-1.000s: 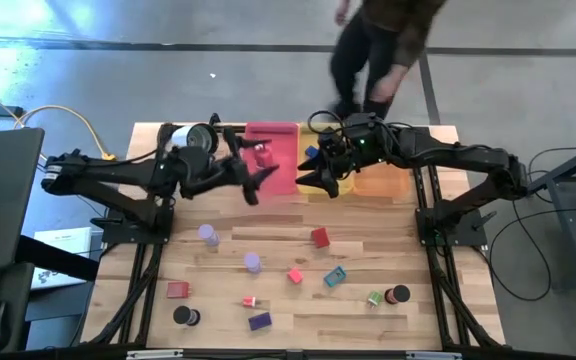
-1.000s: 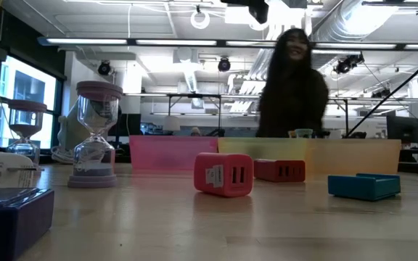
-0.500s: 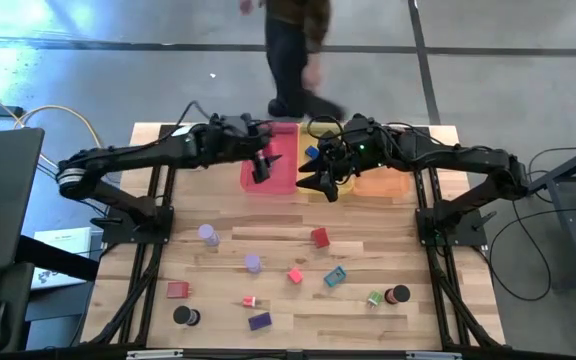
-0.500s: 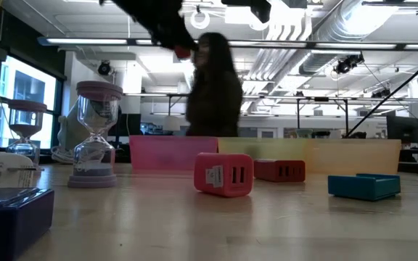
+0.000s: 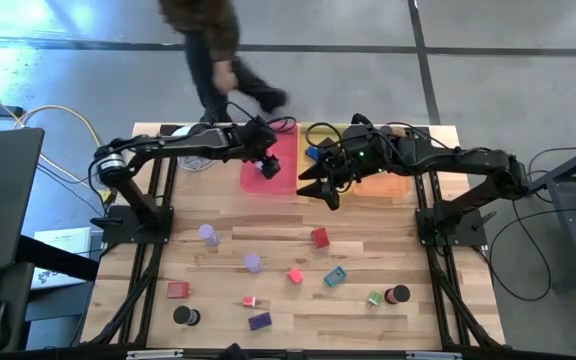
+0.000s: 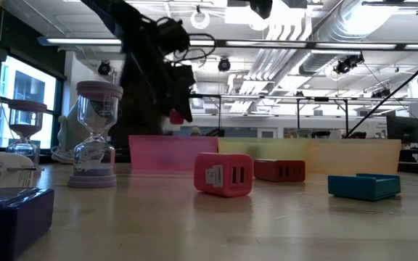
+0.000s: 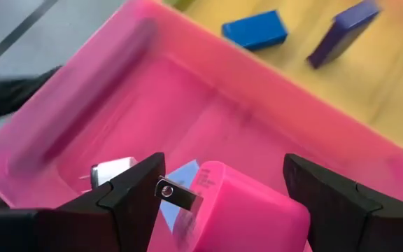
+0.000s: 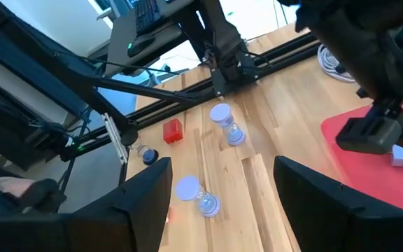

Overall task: Pick & Place Office items
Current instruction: Put the right pink charger adapter into the red bin

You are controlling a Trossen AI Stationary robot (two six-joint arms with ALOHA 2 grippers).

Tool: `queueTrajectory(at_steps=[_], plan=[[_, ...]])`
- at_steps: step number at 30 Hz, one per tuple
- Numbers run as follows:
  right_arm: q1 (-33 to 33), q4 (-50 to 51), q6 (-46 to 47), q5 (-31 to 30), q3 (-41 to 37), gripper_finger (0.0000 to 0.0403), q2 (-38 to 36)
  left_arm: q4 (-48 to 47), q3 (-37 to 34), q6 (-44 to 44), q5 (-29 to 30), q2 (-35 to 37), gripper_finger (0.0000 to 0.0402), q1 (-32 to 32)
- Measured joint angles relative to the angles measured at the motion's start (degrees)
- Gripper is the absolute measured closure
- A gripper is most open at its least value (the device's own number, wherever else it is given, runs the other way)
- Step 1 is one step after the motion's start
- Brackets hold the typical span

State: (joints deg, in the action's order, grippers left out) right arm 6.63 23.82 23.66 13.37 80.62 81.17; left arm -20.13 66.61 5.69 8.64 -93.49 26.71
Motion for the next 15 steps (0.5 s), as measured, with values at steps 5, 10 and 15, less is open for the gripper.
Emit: queueTrajectory(at_steps=[5, 10, 15], plan=[[0.11, 0.02, -0.53, -1.01, 0.0, 0.0163, 0.0, 1.37, 0.0, 4.08, 0.4, -3.06, 0.0126, 1.72], [0.09, 0.02, -1.05, -2.67, 0.0, 0.0163, 0.02, 1.12, 0.0, 12.67, 0.47, -4.92, 0.0126, 2.55], [0.11, 0.0, -1.07, -2.98, 0.0, 0.0163, 0.02, -0.25, 0.0, 15.71, 0.46, -4.92, 0.0126, 2.55]])
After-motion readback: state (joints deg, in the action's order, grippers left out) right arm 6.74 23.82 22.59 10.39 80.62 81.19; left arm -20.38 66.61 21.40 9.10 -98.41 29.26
